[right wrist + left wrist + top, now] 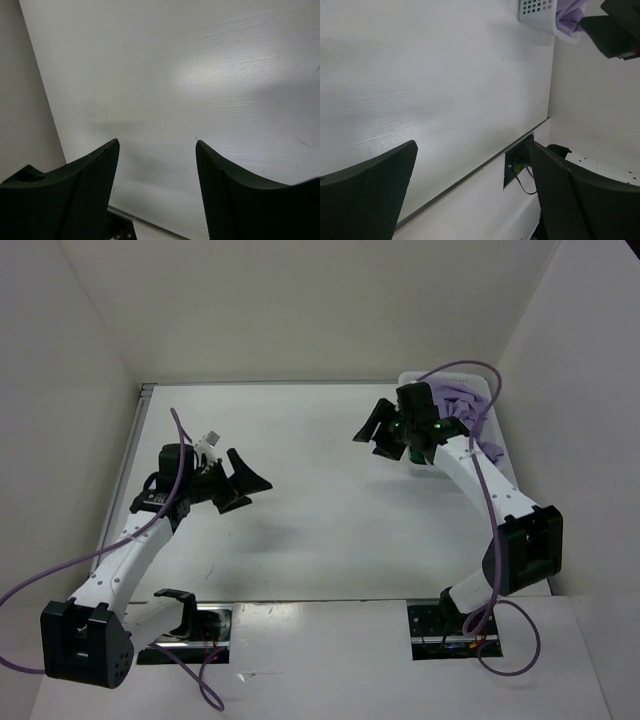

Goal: Fold and stack the t-shirts

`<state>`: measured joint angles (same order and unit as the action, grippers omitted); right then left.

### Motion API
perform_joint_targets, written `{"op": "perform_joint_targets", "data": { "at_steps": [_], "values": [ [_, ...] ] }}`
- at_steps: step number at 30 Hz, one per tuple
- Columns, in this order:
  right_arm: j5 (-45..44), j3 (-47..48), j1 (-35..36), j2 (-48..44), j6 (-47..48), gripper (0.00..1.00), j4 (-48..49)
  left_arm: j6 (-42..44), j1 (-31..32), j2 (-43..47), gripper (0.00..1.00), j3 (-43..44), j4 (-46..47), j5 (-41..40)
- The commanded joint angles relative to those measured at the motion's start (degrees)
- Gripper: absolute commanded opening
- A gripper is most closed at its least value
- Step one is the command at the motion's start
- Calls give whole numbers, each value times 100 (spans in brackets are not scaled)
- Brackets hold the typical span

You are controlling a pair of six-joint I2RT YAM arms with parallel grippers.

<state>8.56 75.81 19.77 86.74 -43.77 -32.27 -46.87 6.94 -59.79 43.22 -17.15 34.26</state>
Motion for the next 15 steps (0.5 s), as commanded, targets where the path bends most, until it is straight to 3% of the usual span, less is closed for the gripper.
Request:
{"op": "perform_joint_targets", "data": {
  "at_steps": [1, 3, 4, 8, 11, 12, 15],
  "values": [
    [-267, 162, -587, -421, 149, 61, -165, 47, -26, 20, 100, -7, 300, 292],
    [-345, 240, -921, -491, 263, 49, -287, 47, -26, 72, 100, -60, 300, 344],
    [-546, 363, -1079, -491, 385, 34, -358, 47, -26, 73, 100, -120, 300, 397],
    [-706, 548, -1413, -377, 624, 22, -482, 47, 97, 134, 100, -174, 361, 467],
    [-941, 654, -1721, -246, 773, 17, -482, 47, 97, 187, 71, -174, 361, 354],
    [-1074, 654, -1826, -115, 834, 14, -482, 99, 97, 187, 49, -113, 361, 258],
    [-1506, 935, -2081, 254, 940, 8, -482, 230, 97, 125, 33, 115, 282, 151]
  ]
}}
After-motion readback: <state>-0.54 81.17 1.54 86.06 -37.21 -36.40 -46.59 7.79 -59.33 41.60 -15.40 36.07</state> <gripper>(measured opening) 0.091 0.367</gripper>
